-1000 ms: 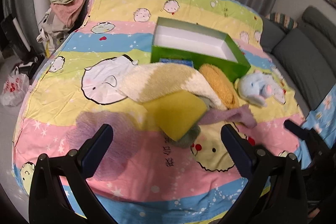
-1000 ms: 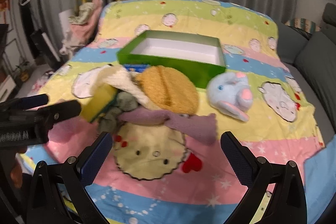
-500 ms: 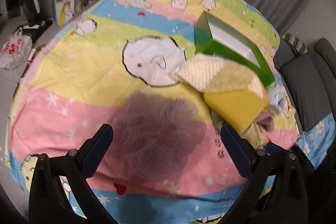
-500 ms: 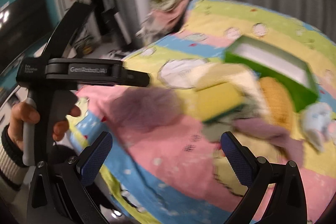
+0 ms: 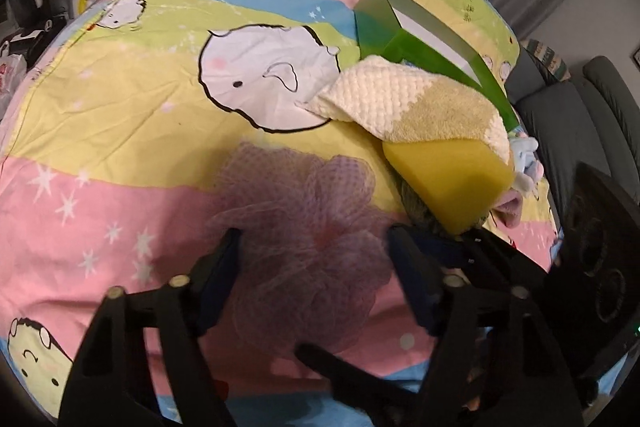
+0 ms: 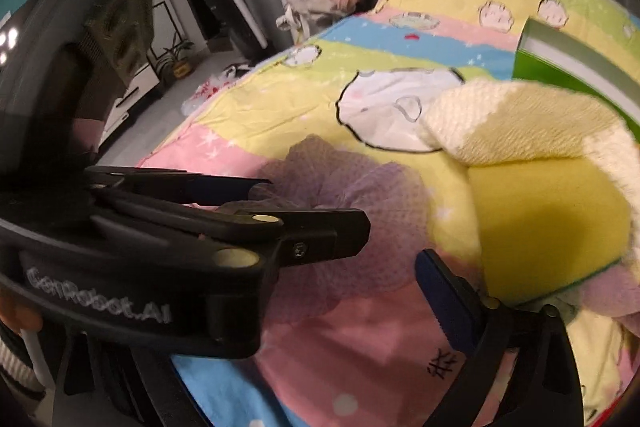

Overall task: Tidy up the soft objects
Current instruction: 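Reach the left tool to the purple mesh bath puff and grasp it, then carry the purple bath puff into the green box and open the left tool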

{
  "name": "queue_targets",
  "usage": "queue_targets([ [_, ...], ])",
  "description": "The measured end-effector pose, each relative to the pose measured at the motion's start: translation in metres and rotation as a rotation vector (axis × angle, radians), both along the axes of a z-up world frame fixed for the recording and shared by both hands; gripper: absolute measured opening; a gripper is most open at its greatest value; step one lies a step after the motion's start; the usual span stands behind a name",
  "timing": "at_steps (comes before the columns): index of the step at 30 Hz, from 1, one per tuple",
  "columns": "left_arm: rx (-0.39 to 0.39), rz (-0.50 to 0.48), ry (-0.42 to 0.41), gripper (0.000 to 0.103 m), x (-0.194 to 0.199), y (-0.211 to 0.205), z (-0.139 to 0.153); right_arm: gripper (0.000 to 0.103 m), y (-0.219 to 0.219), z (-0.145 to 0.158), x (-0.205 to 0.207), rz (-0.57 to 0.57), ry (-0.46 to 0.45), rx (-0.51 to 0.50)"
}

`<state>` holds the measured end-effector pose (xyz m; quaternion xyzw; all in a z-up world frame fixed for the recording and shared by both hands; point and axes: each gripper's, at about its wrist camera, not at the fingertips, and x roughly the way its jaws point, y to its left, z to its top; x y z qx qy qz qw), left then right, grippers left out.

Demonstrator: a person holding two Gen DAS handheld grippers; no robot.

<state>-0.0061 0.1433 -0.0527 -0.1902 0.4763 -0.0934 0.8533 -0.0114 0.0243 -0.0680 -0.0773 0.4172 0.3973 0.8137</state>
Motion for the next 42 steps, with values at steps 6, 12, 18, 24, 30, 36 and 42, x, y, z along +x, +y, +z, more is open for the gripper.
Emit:
queue_targets([
  [6,-0.051,-0.038,0.023,0.056,0.000,0.001,-0.006,0.061,0.011,-0.010,0.009,0.029,0.034,-0.039],
  [12,-0.101,-0.033,0.029,0.026,-0.001,0.005,-0.008,0.026,0.006,-0.011,0.011,0.025,0.046,-0.026],
  [18,-0.166,-0.018,-0.009,0.016,-0.007,0.006,0.001,0.016,-0.009,-0.002,0.007,-0.003,0.043,0.046],
  [24,-0.132,-0.042,-0.114,0.016,-0.019,-0.012,0.042,0.016,-0.026,0.033,-0.011,-0.021,-0.036,0.106],
  [30,-0.086,-0.116,-0.259,0.016,-0.014,-0.037,0.110,0.016,-0.054,0.094,-0.017,-0.059,-0.201,0.180],
  [36,-0.057,-0.208,-0.308,0.016,0.037,-0.081,0.148,0.016,-0.092,0.124,0.014,-0.143,-0.327,0.203],
  [42,-0.090,-0.253,-0.296,0.016,0.101,-0.118,0.157,0.016,-0.126,0.134,0.065,-0.238,-0.347,0.186],
])
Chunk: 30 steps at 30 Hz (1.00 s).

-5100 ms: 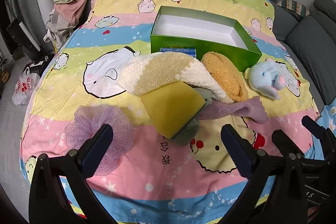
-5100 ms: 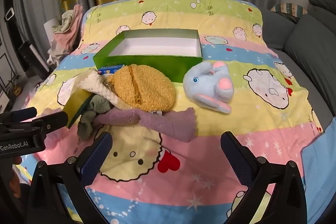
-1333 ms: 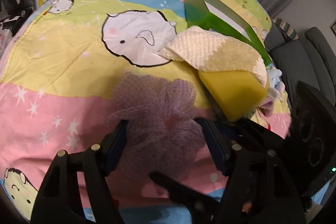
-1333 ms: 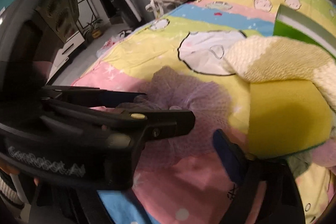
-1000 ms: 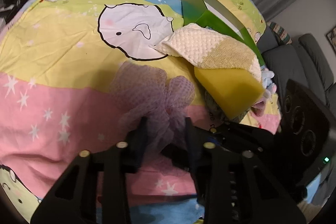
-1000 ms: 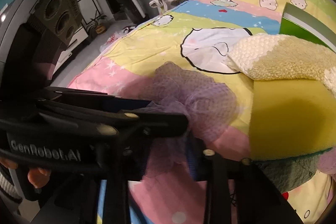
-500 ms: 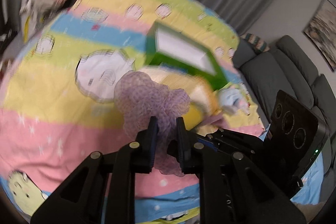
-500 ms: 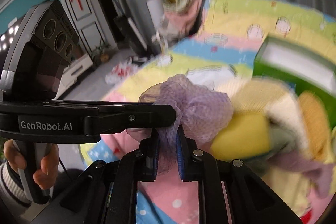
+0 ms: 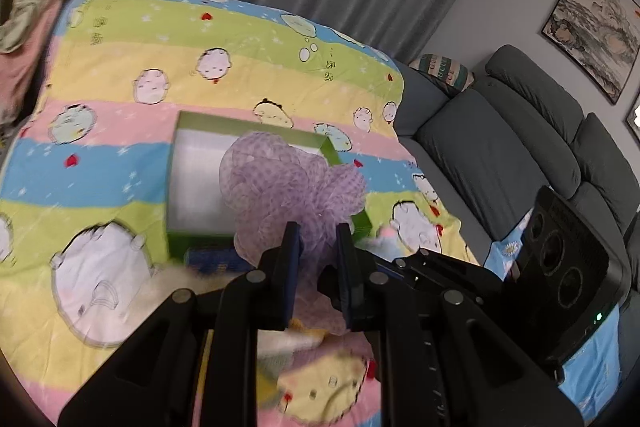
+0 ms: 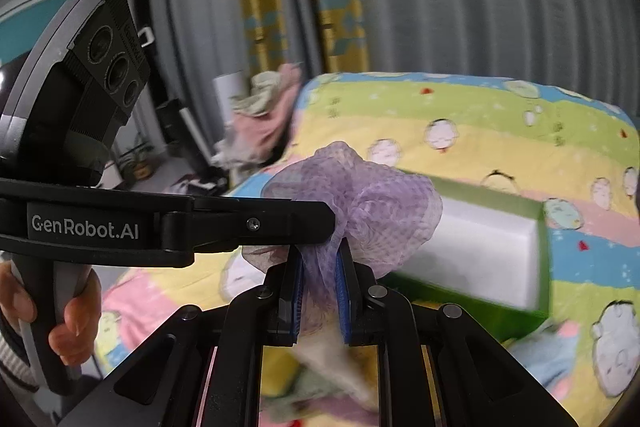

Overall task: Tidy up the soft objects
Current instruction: 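Carry the purple bath puff into the green box and open the left tool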

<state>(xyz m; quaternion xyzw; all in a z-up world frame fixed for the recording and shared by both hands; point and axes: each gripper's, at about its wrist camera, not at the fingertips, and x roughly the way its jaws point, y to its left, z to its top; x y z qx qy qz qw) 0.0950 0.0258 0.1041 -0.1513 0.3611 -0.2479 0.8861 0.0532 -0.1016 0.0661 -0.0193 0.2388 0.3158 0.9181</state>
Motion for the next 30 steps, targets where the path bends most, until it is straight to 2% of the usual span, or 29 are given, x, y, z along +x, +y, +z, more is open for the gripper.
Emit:
queue_targets([
  [6,-0.018,0.008,0.075,0.016,0.064,-0.022,-0.014,0.016,-0.023,-0.005,0.067,-0.073,0.051,-0.015],
  [9,-0.008,0.036,0.120,0.021,0.091,-0.029,-0.030,0.016,-0.025,-0.018,0.089,-0.115,0.084,-0.048],
  [10,-0.004,0.052,0.137,0.034,0.100,-0.031,-0.036,0.016,-0.024,-0.023,0.099,-0.131,0.105,-0.065],
  [11,0.004,0.077,0.158,0.044,0.109,-0.030,-0.044,0.020,-0.023,-0.027,0.108,-0.140,0.124,-0.078],
  [12,0.013,0.097,0.177,0.068,0.114,-0.031,-0.051,0.023,-0.023,-0.032,0.115,-0.151,0.139,-0.088],
  [13,0.014,0.116,0.200,0.081,0.121,-0.030,-0.059,0.031,-0.024,-0.037,0.122,-0.165,0.150,-0.099],
  [15,0.020,0.152,0.232,0.081,0.127,-0.025,-0.071,0.046,-0.026,-0.043,0.130,-0.205,0.175,-0.133],
  [16,0.027,0.162,0.238,0.081,0.128,-0.023,-0.074,0.052,-0.029,-0.046,0.131,-0.226,0.186,-0.139],
  [20,0.048,0.174,0.241,0.082,0.122,-0.018,-0.076,0.052,-0.046,-0.050,0.120,-0.231,0.205,-0.092],
  [22,0.053,0.175,0.227,0.089,0.111,-0.014,-0.071,0.052,-0.054,-0.046,0.110,-0.245,0.191,-0.081],
  [24,0.056,0.174,0.198,0.093,0.096,-0.011,-0.062,0.055,-0.062,-0.040,0.098,-0.245,0.182,-0.057],
  [26,0.063,0.176,0.166,0.101,0.078,-0.009,-0.053,0.062,-0.070,-0.035,0.076,-0.242,0.163,-0.024],
  [30,0.061,0.176,0.122,0.102,0.038,-0.006,-0.039,0.066,-0.080,-0.030,0.045,-0.238,0.153,0.024],
])
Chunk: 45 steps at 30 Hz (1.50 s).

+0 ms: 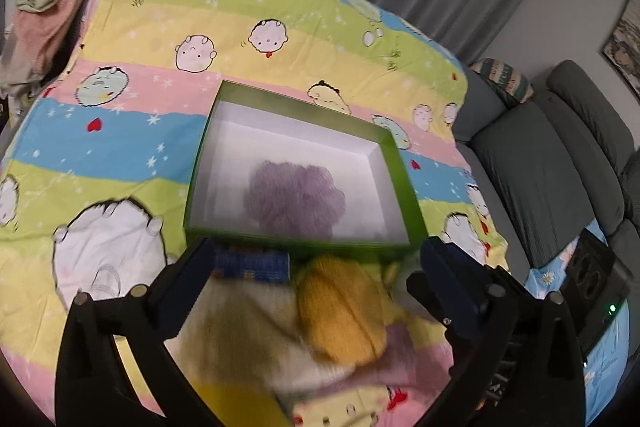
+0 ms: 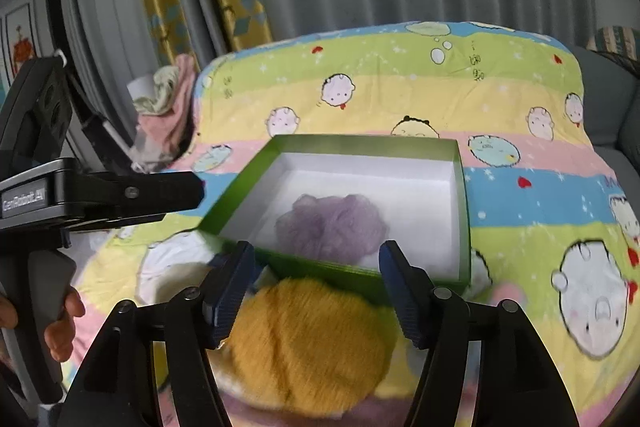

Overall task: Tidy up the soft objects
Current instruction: 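Carry the purple bath puff into the green box and open the left tool, then move the left tool to the blue plush elephant and grasp it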

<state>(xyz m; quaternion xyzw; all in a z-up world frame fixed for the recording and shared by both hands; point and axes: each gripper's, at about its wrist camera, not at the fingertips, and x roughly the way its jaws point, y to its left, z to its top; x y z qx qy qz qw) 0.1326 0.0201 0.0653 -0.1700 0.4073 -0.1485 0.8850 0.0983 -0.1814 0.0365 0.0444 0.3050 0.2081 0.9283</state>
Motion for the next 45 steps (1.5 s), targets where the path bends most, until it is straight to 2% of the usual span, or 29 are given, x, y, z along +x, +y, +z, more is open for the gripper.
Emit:
queue_targets([
  [5,0.044,-0.012,-0.033,0.102,-0.054,0.000,0.006,0.067,-0.006,0.002,-0.043,0.026,-0.013,0.019],
  [10,0.096,0.010,-0.049,0.102,-0.105,0.002,-0.002,0.072,-0.016,0.003,-0.078,0.019,-0.029,0.030],
  [14,0.122,0.024,-0.049,0.102,-0.136,0.004,-0.009,0.073,-0.021,0.002,-0.096,0.014,-0.030,0.035],
  [20,0.068,0.027,-0.025,0.102,-0.168,0.007,-0.018,0.073,-0.023,-0.005,-0.119,0.041,-0.012,0.090],
  [30,0.043,-0.004,-0.049,0.102,-0.177,-0.009,-0.020,0.073,-0.039,-0.022,-0.139,-0.005,0.010,0.055],
  [38,0.013,0.011,-0.003,0.102,-0.163,-0.007,-0.040,0.073,-0.056,-0.036,-0.145,-0.058,0.020,0.021],
  [42,0.001,-0.029,0.006,0.102,-0.153,-0.021,-0.043,0.073,-0.074,-0.045,-0.139,-0.102,0.036,0.046],
  [45,-0.013,-0.094,-0.014,0.102,-0.142,-0.040,-0.037,0.073,-0.088,-0.051,-0.133,-0.135,0.046,0.062],
])
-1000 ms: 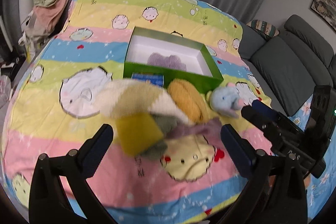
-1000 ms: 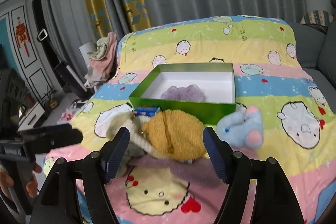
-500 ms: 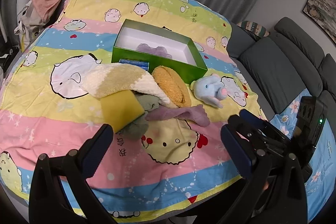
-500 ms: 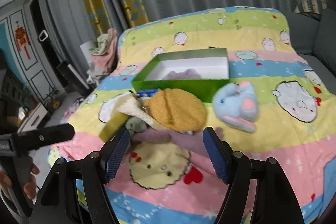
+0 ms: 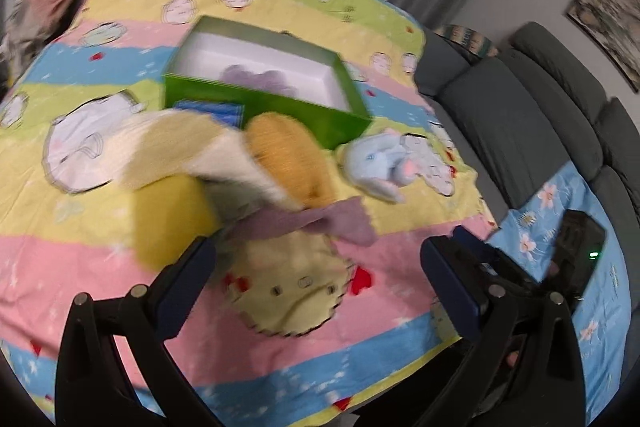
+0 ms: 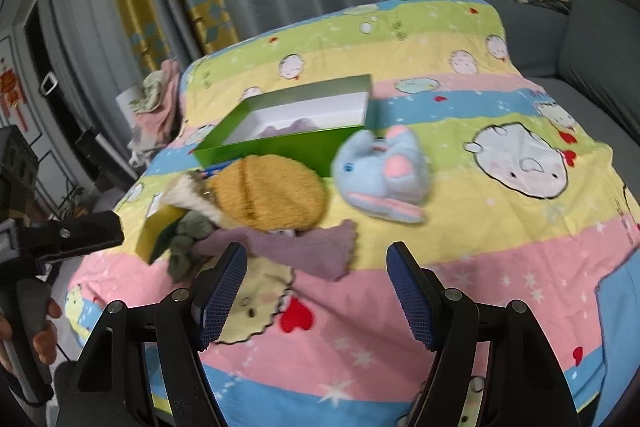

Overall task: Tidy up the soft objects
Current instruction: 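Move the left tool to the blue plush elephant and grasp it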

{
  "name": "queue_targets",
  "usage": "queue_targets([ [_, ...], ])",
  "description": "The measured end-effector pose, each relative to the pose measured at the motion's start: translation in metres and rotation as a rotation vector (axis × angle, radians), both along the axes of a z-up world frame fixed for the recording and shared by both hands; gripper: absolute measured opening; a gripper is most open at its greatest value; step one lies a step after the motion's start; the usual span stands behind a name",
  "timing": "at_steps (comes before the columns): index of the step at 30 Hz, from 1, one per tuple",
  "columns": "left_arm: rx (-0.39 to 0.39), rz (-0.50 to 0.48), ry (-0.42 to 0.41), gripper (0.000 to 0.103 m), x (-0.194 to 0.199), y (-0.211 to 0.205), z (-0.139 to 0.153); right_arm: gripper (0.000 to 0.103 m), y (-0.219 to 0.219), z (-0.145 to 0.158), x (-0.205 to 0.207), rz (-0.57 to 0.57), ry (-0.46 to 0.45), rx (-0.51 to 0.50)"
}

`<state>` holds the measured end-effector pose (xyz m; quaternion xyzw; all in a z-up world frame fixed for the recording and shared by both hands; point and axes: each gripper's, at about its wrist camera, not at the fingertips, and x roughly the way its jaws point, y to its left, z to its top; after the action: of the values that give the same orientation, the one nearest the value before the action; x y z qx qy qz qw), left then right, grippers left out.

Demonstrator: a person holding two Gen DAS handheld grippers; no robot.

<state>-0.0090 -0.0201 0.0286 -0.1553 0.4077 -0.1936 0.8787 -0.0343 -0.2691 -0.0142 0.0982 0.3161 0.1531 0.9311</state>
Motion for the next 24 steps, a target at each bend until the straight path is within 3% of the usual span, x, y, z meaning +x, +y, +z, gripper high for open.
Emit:
queue_targets([
  [11,-0.010,-0.161,0.009,0.102,0.072,-0.087,0.009,0.073,-0.041,-0.014,0.041,-0.077,-0.003,0.006],
  [24,-0.005,-0.178,0.164,0.102,0.156,-0.143,-0.038,0.073,-0.041,-0.035,0.121,0.032,0.052,-0.024],
])
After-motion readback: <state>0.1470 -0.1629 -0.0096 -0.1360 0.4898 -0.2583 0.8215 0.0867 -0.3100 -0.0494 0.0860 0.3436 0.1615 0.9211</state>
